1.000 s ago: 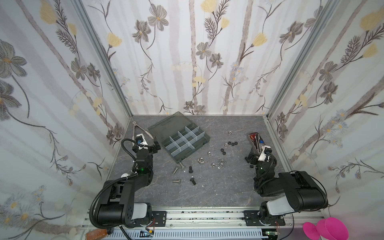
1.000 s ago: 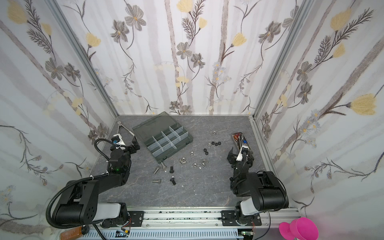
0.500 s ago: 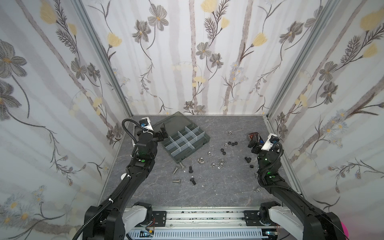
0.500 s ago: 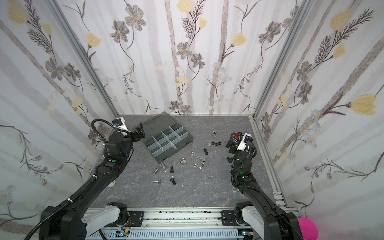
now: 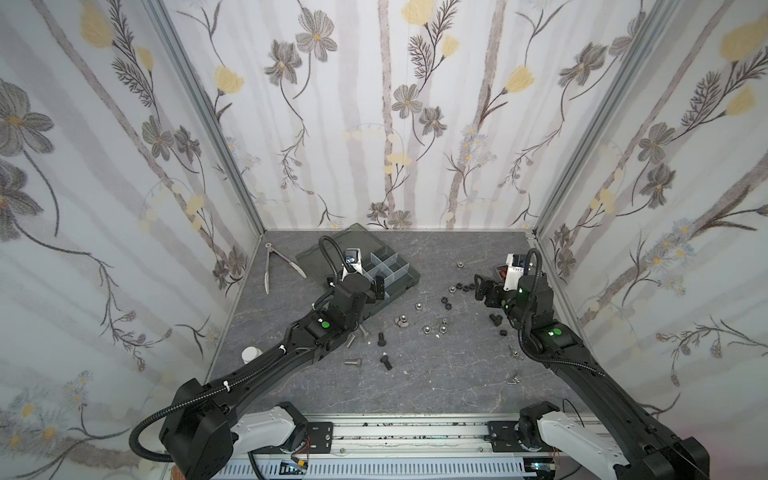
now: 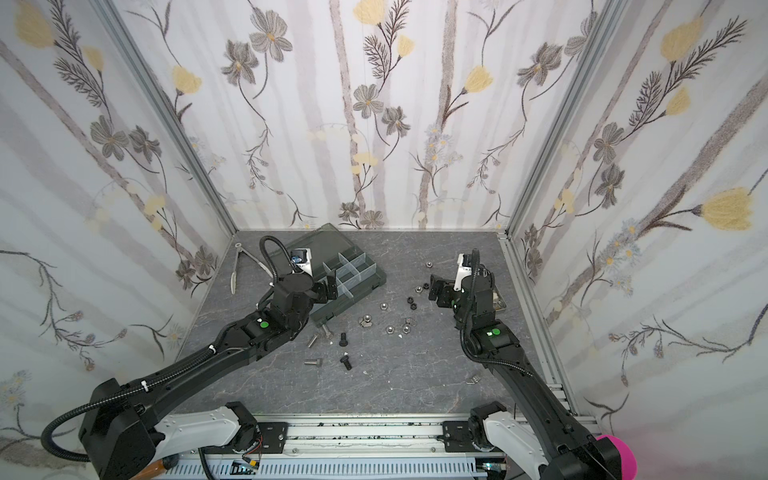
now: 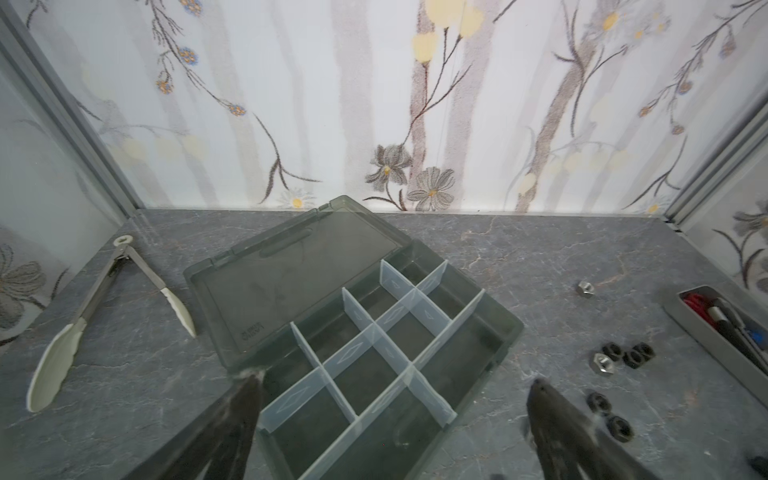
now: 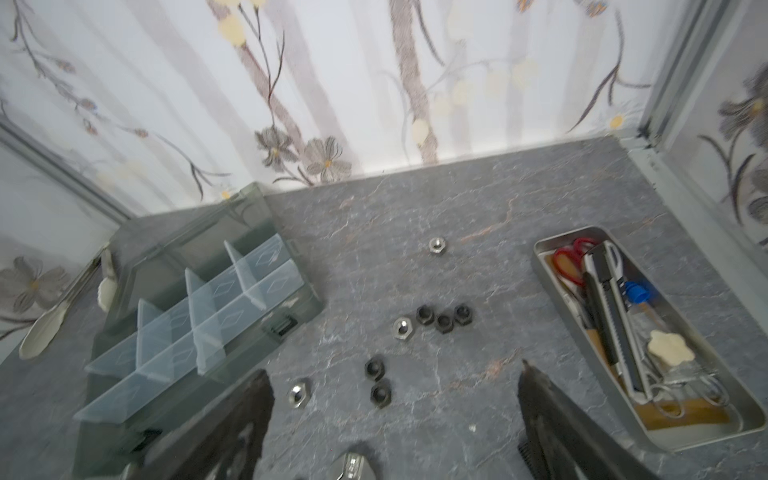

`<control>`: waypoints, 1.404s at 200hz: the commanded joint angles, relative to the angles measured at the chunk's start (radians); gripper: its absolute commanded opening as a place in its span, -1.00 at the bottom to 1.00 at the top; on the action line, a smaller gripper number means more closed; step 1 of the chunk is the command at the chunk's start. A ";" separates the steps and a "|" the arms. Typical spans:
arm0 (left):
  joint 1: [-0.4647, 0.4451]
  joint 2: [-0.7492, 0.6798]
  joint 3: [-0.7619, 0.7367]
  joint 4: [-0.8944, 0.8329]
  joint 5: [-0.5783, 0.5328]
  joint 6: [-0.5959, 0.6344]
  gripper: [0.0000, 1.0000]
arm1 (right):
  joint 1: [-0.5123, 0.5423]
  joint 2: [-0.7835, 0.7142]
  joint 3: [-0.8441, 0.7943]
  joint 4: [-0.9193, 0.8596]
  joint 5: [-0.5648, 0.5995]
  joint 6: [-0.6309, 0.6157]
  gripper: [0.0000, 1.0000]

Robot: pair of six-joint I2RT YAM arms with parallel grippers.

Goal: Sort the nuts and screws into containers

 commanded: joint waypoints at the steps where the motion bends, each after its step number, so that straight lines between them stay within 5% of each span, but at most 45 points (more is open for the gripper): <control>1: -0.047 0.012 0.004 0.005 -0.091 -0.114 1.00 | 0.047 0.018 0.017 -0.123 -0.096 -0.006 0.79; 96: -0.048 -0.049 -0.049 0.005 -0.049 -0.219 1.00 | 0.367 0.165 -0.003 -0.151 -0.105 -0.033 0.31; 191: 0.067 -0.167 -0.163 0.090 0.161 -0.270 1.00 | 0.614 0.444 0.097 -0.075 -0.060 -0.004 -0.18; 281: 0.147 -0.321 -0.279 0.090 0.186 -0.289 1.00 | 0.711 0.693 0.224 -0.064 -0.064 0.020 -0.16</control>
